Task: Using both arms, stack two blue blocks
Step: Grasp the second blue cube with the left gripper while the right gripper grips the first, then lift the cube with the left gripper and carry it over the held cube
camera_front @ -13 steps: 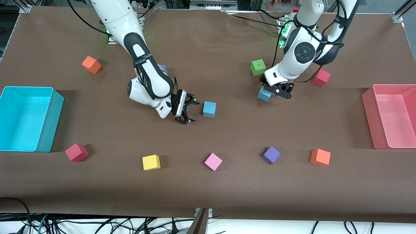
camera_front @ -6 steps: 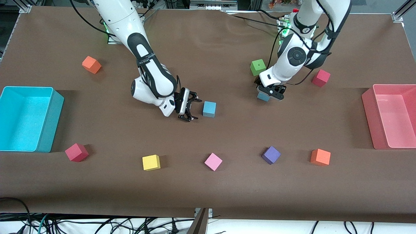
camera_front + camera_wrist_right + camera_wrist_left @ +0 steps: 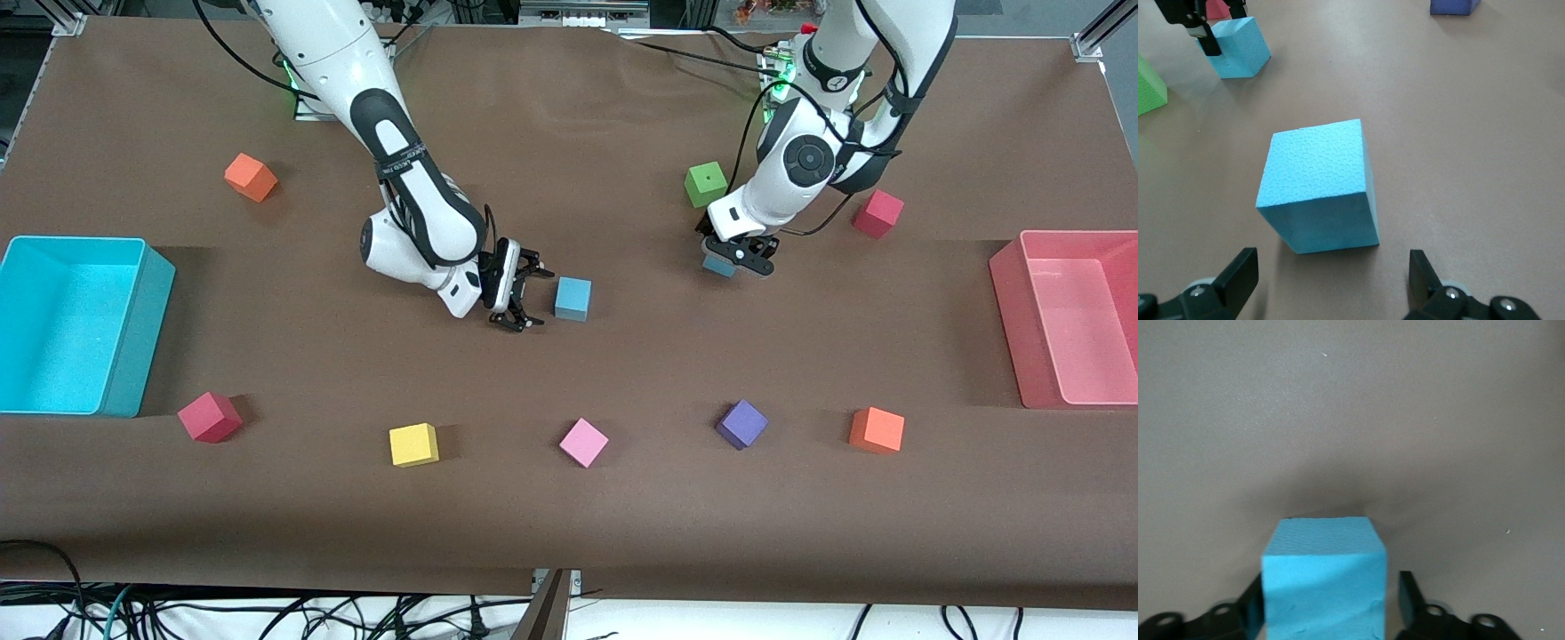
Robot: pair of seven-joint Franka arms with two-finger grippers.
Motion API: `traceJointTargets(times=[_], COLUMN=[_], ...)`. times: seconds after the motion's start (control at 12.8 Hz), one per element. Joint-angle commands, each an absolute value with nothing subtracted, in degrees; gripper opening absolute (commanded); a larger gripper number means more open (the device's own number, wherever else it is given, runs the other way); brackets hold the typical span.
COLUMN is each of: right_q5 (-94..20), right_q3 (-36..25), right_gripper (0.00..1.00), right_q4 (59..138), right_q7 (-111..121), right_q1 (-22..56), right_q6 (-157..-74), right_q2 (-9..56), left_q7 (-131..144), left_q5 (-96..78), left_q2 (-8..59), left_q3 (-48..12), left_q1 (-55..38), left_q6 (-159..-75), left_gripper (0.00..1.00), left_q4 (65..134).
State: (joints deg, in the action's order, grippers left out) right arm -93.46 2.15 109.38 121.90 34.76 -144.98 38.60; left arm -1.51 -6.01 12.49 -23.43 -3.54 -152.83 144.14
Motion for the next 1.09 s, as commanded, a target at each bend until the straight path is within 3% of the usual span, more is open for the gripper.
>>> traceJointTargets(times=[0.0,0.47,0.78,1.01], right_q5=[-94.9,-94.9,-94.9,-94.9], right_q3=[2.3,2.3,2.3,2.3], right_gripper=[1.0,1.0,1.0,1.0], right_q4=[108.5,107.4,106.6,106.6], right_q7=[123.4,123.6,123.6,123.6], right_q1=[35.0,35.2,35.7,35.7], right_q6=[-144.8,-144.8,-144.8,-144.8], right_q2=[39.2,40.0,40.7,40.7], left_q7=[-4.0,-4.0,-2.6,4.6], left_q5=[-6.4,-6.6,-6.7,-6.7], left_q2=[11.6,7.9,8.4,12.1], left_q3=[-23.6,-23.7,-23.7,-25.1], left_q1=[-3.3,-2.4,-2.7,-5.6], left_q6=[-152.8,-145.6,-131.4,-126.5], left_gripper=[0.18,0.18,0.18,0.18], left_q4=[144.4,140.5,128.4,120.1])
